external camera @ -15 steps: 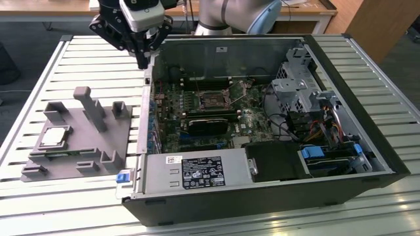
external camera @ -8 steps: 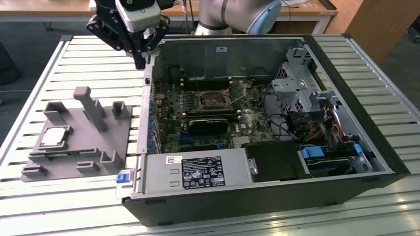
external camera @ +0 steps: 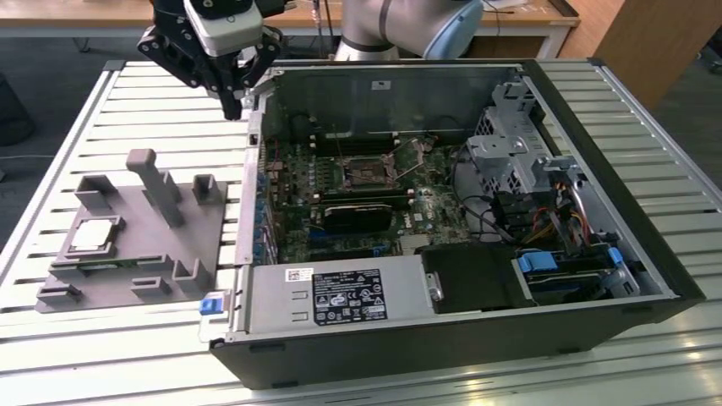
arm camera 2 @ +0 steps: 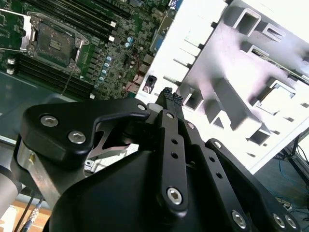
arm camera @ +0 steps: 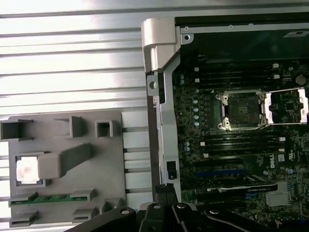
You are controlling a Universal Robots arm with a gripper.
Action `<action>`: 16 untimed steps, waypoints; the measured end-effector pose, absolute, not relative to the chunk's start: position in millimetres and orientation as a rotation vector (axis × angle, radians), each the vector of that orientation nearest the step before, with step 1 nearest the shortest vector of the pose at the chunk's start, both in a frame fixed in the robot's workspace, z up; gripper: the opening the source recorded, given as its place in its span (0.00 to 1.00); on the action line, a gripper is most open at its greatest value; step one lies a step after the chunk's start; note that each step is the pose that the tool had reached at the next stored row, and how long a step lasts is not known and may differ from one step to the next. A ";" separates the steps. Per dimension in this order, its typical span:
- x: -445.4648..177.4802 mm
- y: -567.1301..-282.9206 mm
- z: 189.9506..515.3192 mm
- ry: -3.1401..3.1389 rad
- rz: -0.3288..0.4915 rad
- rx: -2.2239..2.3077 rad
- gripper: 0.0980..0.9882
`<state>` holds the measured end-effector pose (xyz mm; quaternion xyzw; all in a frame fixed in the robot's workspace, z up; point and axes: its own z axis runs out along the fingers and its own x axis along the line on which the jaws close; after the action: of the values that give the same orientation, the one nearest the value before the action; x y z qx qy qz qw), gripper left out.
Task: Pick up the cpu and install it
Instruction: 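Reach for the cpu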
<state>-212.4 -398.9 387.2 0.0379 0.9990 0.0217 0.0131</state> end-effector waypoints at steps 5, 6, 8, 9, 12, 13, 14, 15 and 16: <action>-220.6 -398.9 386.9 3.112 0.068 0.118 0.01; -222.0 -398.9 386.9 3.112 0.068 0.118 0.01; -224.6 -398.9 386.8 3.112 0.068 0.118 0.01; -225.9 -398.9 386.7 3.113 0.068 0.118 0.01; -230.1 -398.9 386.5 3.112 0.068 0.118 0.01; -231.4 -398.9 386.4 3.112 0.068 0.118 0.01; -232.8 -398.9 386.3 3.112 0.068 0.118 0.01; -234.2 -398.9 386.2 3.112 0.068 0.118 0.01; -235.5 -398.9 386.2 3.112 0.068 0.118 0.01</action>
<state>-235.5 -398.9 386.2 0.0379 0.9990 0.0218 0.0131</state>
